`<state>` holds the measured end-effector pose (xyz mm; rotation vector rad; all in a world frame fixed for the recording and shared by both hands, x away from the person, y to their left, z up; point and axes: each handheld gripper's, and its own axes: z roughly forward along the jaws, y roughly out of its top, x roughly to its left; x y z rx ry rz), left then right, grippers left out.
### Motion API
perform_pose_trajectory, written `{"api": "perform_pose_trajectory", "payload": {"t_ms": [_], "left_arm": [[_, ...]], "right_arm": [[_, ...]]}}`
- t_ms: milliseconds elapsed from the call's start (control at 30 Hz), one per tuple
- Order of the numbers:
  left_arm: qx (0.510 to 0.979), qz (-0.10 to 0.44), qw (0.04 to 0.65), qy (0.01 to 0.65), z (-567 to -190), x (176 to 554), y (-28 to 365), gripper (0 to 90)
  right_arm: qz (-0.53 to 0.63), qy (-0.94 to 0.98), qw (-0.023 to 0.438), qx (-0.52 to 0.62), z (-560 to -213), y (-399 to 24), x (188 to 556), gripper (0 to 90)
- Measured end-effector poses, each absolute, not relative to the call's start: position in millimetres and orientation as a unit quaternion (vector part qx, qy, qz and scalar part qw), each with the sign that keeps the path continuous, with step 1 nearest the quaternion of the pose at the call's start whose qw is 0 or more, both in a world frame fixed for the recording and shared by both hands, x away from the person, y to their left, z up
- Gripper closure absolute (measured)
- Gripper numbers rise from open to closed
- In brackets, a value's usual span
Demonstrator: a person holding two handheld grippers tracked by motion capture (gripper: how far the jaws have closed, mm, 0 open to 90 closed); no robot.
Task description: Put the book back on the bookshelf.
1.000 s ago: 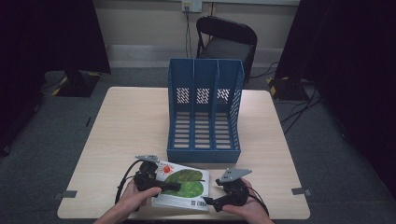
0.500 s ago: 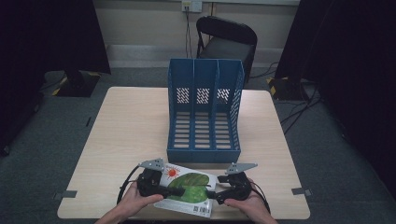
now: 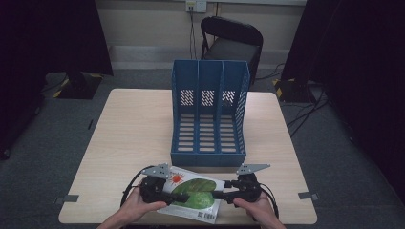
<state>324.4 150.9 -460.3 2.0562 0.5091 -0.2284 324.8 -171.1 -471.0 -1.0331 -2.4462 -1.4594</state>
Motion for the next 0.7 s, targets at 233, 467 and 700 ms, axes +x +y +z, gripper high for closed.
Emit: {"api": "perform_pose_trajectory", "payload": {"t_ms": [233,467,700], "left_arm": [[0.846,-0.076,0.477,0.226,-460.7,327.1,155.6,64.5],[0.862,-0.049,0.454,0.219,-464.1,326.6,152.8,62.3],[0.867,-0.044,0.450,0.209,-466.7,326.4,152.5,60.2]], "right_arm": [[-0.510,-0.798,0.031,-0.319,-456.8,-173.6,315.2,50.4],[-0.542,-0.789,0.022,-0.290,-442.6,-173.3,307.2,54.9],[-0.499,-0.827,0.001,-0.260,-451.1,-149.0,303.1,54.3]]}}
